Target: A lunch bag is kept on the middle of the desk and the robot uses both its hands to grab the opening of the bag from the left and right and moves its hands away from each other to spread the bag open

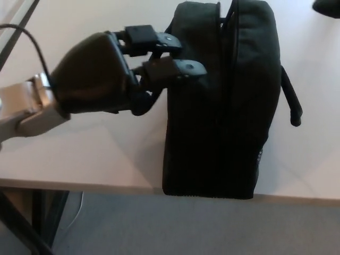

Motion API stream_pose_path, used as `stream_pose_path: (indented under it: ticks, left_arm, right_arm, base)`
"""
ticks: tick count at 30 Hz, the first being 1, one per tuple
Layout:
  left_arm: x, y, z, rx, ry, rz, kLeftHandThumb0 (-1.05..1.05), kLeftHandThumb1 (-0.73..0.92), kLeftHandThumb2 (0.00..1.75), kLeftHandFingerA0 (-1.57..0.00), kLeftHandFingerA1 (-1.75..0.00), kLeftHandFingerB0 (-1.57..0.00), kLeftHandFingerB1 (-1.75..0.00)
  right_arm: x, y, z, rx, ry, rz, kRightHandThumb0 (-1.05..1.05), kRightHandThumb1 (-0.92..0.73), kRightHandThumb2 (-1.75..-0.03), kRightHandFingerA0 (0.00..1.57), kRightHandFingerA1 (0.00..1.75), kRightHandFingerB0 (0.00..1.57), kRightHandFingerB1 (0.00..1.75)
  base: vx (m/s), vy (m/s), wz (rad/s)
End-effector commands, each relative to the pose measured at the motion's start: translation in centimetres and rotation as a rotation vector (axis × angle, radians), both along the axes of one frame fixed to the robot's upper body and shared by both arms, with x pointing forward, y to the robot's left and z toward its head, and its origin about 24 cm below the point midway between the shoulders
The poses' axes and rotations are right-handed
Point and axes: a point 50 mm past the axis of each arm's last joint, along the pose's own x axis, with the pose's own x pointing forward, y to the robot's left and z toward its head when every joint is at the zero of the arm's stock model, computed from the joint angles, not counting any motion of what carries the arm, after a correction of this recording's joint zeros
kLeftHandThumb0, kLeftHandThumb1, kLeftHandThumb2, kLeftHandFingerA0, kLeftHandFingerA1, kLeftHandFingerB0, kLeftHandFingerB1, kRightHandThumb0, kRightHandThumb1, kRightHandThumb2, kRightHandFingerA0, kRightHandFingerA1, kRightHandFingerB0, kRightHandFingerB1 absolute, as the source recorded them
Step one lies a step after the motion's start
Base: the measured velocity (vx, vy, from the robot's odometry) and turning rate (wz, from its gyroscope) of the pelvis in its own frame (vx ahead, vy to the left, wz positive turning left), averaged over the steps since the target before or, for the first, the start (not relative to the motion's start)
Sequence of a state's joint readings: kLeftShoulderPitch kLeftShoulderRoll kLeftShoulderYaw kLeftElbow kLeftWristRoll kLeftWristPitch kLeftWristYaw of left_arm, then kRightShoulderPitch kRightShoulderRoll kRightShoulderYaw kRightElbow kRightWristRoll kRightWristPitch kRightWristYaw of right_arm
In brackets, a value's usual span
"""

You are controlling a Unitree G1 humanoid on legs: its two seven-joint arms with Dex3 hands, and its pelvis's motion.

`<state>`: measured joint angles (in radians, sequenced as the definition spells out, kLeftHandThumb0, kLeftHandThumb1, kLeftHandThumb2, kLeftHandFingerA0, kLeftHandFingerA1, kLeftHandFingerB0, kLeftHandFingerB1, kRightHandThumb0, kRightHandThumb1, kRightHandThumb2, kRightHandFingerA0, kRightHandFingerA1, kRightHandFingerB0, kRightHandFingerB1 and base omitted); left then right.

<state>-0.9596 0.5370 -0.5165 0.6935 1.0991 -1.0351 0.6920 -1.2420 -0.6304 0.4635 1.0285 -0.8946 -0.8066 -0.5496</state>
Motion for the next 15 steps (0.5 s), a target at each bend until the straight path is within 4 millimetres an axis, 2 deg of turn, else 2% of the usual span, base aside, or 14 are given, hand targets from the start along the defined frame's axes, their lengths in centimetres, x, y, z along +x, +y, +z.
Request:
stream_pose_path:
  ticks: [1, 2, 3, 5, 6, 8, 9, 10, 12, 15]
  left_arm:
    - [0.7, -1.4, -1.0, 0.098, -0.151, -0.054, -0.11, 0.56, 0.57, -0.41, -0.34, -0.22, -0.33]
    - [0.7, -1.5, -1.1, 0.100, -0.158, -0.059, -0.09, 0.37, 0.89, -0.25, -0.54, -0.11, -0.50]
    - [0.7, -1.4, -1.1, 0.107, -0.161, -0.060, -0.09, 0.36, 0.87, -0.26, -0.54, -0.11, -0.49]
    - [0.8, -1.2, -1.1, 0.121, -0.170, -0.049, -0.10, 0.37, 0.88, -0.24, -0.54, -0.07, -0.48]
    - [0.8, -1.1, -1.1, 0.115, -0.176, -0.053, -0.10, 0.54, 0.56, -0.40, -0.34, -0.21, -0.32]
    - [0.9, -0.7, -1.2, 0.121, -0.183, -0.041, -0.10, 0.55, 0.57, -0.40, -0.34, -0.20, -0.32]
    - [0.9, -0.6, -1.3, 0.127, -0.187, -0.034, -0.09, 0.37, 0.87, -0.27, -0.54, -0.10, -0.49]
    - [1.0, -0.5, -1.4, 0.123, -0.188, -0.034, -0.10, 0.55, 0.57, -0.40, -0.34, -0.21, -0.32]
    - [1.0, -0.5, -1.5, 0.115, -0.188, -0.037, -0.10, 0.55, 0.57, -0.40, -0.34, -0.21, -0.32]
    - [1.0, -0.3, -2.2, 0.130, -0.183, -0.039, -0.08, 0.56, 0.62, -0.37, -0.35, -0.17, -0.33]
  right_arm:
    - [1.0, 2.5, -1.2, -0.120, 0.069, 0.011, -0.32, -0.44, -0.60, 0.27, 0.37, 0.21, 0.34]
    - [1.1, 2.4, -2.0, -0.127, 0.105, 0.000, -0.28, -0.53, -0.56, 0.29, 0.33, 0.19, 0.28]
    - [1.1, 2.4, -2.4, -0.121, 0.102, 0.009, -0.30, -0.44, -0.60, 0.28, 0.37, 0.24, 0.34]
    - [1.0, 2.3, -3.1, -0.119, 0.085, 0.010, -0.31, -0.42, -0.58, 0.33, 0.38, 0.27, 0.34]
    - [1.0, 2.2, -3.3, -0.122, 0.093, 0.007, -0.32, -0.42, -0.58, 0.33, 0.38, 0.27, 0.34]
    - [1.0, 2.0, -4.0, -0.124, 0.134, -0.002, -0.31, -0.42, -0.59, 0.30, 0.38, 0.22, 0.34]
    - [1.1, 1.9, -4.3, -0.127, 0.143, -0.002, -0.32, -0.41, -0.60, 0.28, 0.39, 0.18, 0.34]
    - [1.0, 1.9, -4.5, -0.130, 0.146, 0.003, -0.27, -0.47, -0.55, 0.30, 0.35, 0.18, 0.28]
    - [0.9, 1.9, -4.7, -0.132, 0.146, 0.009, -0.27, -0.47, -0.55, 0.30, 0.35, 0.18, 0.28]
    - [0.8, 1.9, -6.3, -0.142, 0.223, 0.018, -0.26, -0.50, -0.55, 0.28, 0.33, 0.16, 0.27]
  base:
    - [0.00, 0.000, 0.00]
    - [0.00, 0.000, 0.00]
    - [0.00, 0.000, 0.00]
    - [0.00, 0.000, 0.00]
    - [0.00, 0.000, 0.00]
    - [0.00, 0.000, 0.00]
    - [0.00, 0.000, 0.00]
    - [0.00, 0.000, 0.00]
    - [0.00, 0.000, 0.00]
    - [0.00, 0.000, 0.00]
